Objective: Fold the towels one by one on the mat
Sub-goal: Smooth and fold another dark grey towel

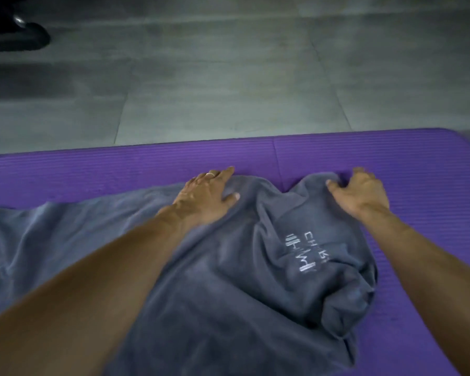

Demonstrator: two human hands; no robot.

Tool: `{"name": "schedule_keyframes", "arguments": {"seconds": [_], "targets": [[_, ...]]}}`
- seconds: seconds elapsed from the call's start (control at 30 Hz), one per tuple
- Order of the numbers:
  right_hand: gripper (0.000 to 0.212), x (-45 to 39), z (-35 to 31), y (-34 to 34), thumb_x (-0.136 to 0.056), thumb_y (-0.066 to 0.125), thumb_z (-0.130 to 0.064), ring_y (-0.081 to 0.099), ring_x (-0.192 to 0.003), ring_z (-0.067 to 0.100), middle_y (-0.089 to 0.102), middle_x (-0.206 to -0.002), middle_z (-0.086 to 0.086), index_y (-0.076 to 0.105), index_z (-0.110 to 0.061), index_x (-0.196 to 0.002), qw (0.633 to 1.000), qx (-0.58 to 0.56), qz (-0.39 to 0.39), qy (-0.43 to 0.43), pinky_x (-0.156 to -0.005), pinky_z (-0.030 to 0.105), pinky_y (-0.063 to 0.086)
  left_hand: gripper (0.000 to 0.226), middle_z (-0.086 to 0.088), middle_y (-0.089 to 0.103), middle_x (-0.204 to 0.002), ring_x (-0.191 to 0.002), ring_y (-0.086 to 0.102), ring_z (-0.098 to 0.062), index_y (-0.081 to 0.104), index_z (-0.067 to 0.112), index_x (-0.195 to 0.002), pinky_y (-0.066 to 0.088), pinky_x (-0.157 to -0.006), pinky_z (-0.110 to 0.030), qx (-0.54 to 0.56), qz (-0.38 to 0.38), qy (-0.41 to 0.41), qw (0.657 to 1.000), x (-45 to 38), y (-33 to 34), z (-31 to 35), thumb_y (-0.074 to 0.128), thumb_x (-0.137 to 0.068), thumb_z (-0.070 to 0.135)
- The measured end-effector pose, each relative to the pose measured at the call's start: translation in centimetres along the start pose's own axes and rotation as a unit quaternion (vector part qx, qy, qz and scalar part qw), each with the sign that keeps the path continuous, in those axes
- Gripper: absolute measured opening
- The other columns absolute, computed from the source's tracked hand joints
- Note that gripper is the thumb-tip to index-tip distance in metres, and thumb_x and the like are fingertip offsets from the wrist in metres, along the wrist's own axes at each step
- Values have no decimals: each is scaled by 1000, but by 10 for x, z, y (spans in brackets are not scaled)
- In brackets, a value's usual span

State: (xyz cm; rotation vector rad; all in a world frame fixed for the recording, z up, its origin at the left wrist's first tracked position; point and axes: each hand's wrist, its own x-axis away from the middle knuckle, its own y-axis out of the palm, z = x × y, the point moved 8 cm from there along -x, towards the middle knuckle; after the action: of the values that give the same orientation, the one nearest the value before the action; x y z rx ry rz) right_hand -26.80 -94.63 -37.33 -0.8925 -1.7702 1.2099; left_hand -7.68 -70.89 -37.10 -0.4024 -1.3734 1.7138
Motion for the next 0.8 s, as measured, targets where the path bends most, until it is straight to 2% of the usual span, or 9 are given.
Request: {"name": "schedule_keyframes", "arguments": {"seconds": [0.1,0.17,0.27,0.4,0.47,0.57,0.63,0.7,0.8], "targets": [[12,-2,0,11,-86,64,-26,60,-96,31,62,-85,7,57,-17,-82,994,-33,-82,-68,-74,29,43,79,-10,32,-154,-143,27,-29,14,22,-154,20,-116,-45,10,-26,-2,1000,-17,21,38,56,-91,46],[20,-6,-1,5,-82,62,-11,56,-77,25,53,-67,-1,49,-15,-68,985,-106,-83,-109,-64,26,36,83,-9,28,-156,-146,19,-27,16,21,-153,11,-119,-49,-39,-61,12,997,-24,33,58,63,-87,39],[21,-8,20,-33,-77,51,8,48,-66,13,51,-64,-2,55,-11,-70,951,-287,1,-119,-56,22,36,57,-8,52,-136,-129,46,-28,43,23,-138,23,-113,-45,-145,-53,27,988,-33,28,77,60,-85,34],[31,-5,65,-68,-75,43,13,50,-62,1,57,-66,-7,63,-11,-75,900,-422,71,-78,-57,11,40,22,-3,60,-109,-102,60,-27,58,23,-106,36,-91,-38,-150,89,90,980,-37,-6,109,56,-84,23],[25,-1,94,-75,-77,45,9,50,-65,7,55,-66,-5,61,-11,-77,897,-423,126,-14,-56,15,40,31,-4,55,-111,-105,55,-27,55,21,-109,35,-89,-37,-97,155,101,978,-39,-15,125,60,-79,17],[4,2,118,-56,-82,62,-12,60,-80,21,61,-78,4,62,-9,-84,945,-313,69,67,-66,28,43,59,-6,43,-135,-123,43,-28,39,21,-136,31,-103,-41,-128,81,76,986,-41,13,134,64,-83,32],[32,3,121,-37,-83,68,-37,63,-89,30,63,-89,9,64,-6,-89,943,-313,-30,113,-70,31,46,68,-7,35,-146,-133,35,-27,31,22,-145,23,-113,-44,-139,26,72,987,-31,37,135,60,-86,42],[60,-6,118,-37,-79,64,-62,59,-107,32,61,-112,15,62,-7,-102,925,-347,-40,154,-87,36,47,69,-4,25,-155,-143,22,-24,28,24,-148,11,-119,-46,-139,-8,91,986,-16,56,137,55,-89,47],[84,-30,109,-32,-79,62,-67,47,-129,34,50,-140,16,50,-4,-132,956,-236,-60,163,-104,40,40,70,-1,14,-161,-149,3,-20,24,24,-151,0,-120,-47,-145,-49,122,981,6,76,142,52,-91,49]]}}
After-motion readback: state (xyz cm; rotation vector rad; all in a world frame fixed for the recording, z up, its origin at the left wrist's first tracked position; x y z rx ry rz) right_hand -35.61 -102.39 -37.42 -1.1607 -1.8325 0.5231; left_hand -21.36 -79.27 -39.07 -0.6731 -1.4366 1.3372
